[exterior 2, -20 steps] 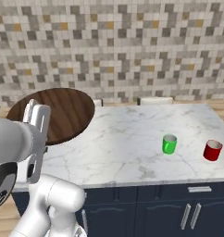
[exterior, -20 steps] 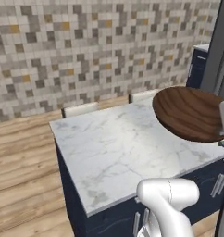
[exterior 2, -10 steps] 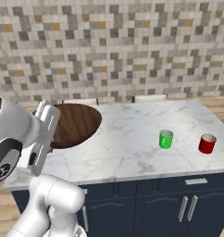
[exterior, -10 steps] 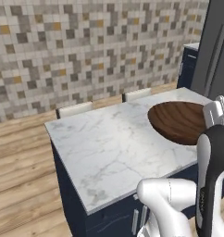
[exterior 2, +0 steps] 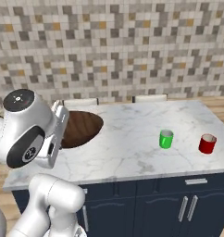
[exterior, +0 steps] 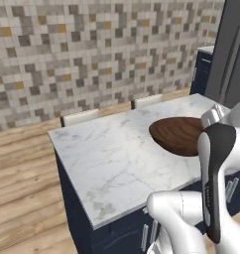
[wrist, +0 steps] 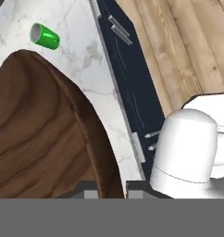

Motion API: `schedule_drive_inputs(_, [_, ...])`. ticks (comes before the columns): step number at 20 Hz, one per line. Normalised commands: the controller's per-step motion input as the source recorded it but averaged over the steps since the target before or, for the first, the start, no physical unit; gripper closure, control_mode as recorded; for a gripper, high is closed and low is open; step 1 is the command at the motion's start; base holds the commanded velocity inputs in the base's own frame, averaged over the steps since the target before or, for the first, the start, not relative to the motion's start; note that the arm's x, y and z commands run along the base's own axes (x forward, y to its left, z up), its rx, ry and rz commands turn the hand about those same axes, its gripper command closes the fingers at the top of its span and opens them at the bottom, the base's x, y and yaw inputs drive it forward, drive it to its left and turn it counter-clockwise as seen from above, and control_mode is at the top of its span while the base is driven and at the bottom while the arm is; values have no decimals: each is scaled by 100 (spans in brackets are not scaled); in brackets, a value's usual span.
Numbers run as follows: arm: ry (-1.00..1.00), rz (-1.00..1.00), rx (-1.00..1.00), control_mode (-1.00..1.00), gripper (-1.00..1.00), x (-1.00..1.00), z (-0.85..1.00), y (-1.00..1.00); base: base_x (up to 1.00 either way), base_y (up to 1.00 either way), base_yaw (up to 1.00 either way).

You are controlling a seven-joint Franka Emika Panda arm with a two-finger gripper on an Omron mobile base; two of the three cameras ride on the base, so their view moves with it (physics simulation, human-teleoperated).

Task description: Clear the mugs and bowl far away from the sink.

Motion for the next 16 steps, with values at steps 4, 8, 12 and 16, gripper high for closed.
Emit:
schedule_drive_inputs(4, [0, 13, 0, -100, 100, 73, -41, 0, 0, 0, 0])
schedule_drive_inputs(8, [-6, 7, -9, -100, 100, 84, -30, 0, 0, 0, 0])
schedule_drive_inputs(12, [2, 0, 0, -100, 100, 100, -21, 0, 0, 0, 0])
schedule_drive_inputs(16, [2, 0, 0, -100, 100, 100, -18, 0, 0, 0, 0])
